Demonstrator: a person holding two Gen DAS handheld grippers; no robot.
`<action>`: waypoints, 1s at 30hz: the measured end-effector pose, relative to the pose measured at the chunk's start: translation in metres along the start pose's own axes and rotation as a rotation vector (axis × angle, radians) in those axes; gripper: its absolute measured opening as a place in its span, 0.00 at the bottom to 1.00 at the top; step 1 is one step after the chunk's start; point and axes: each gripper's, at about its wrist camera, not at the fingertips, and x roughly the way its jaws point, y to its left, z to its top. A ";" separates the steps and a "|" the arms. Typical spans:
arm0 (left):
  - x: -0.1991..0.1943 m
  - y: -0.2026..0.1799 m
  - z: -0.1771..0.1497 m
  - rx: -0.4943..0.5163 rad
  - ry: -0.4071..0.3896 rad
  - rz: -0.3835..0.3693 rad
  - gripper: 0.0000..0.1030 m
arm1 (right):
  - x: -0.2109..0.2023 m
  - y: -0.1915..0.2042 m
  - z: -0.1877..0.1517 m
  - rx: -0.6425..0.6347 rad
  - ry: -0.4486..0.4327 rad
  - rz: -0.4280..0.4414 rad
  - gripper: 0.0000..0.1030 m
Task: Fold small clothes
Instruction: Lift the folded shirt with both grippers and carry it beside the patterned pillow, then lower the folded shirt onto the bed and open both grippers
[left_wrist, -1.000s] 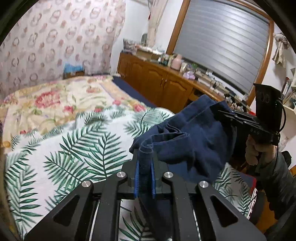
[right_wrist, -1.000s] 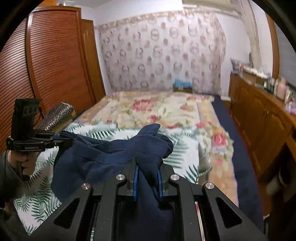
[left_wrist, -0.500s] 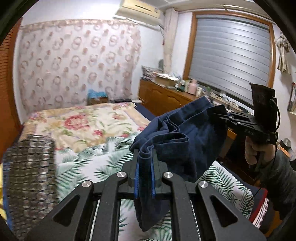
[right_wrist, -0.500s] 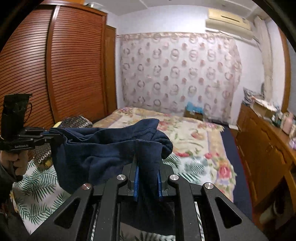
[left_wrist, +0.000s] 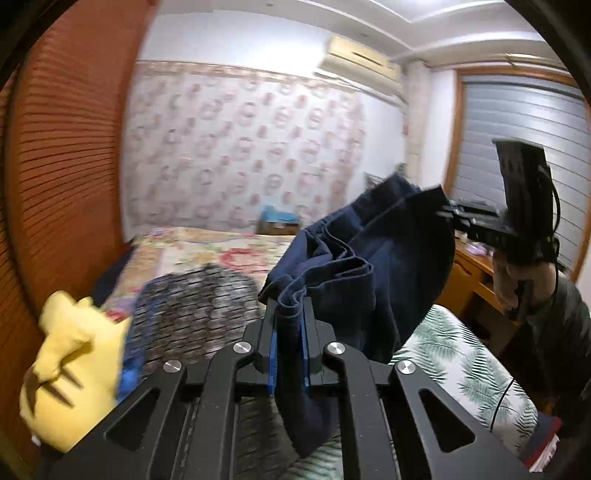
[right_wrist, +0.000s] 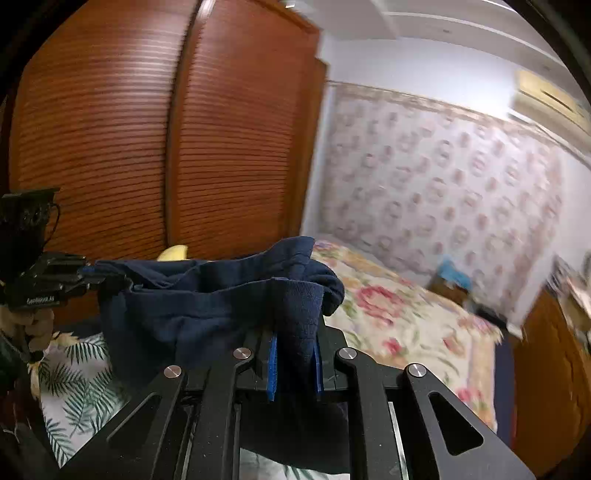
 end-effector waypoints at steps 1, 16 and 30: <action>-0.002 0.007 -0.003 -0.012 -0.001 0.017 0.10 | 0.012 0.001 0.007 -0.023 0.005 0.017 0.14; -0.013 0.071 -0.073 -0.148 0.115 0.263 0.10 | 0.197 0.022 0.074 -0.152 0.106 0.143 0.28; -0.026 0.019 -0.052 -0.016 0.062 0.196 0.80 | 0.124 0.004 -0.002 0.077 0.128 0.042 0.75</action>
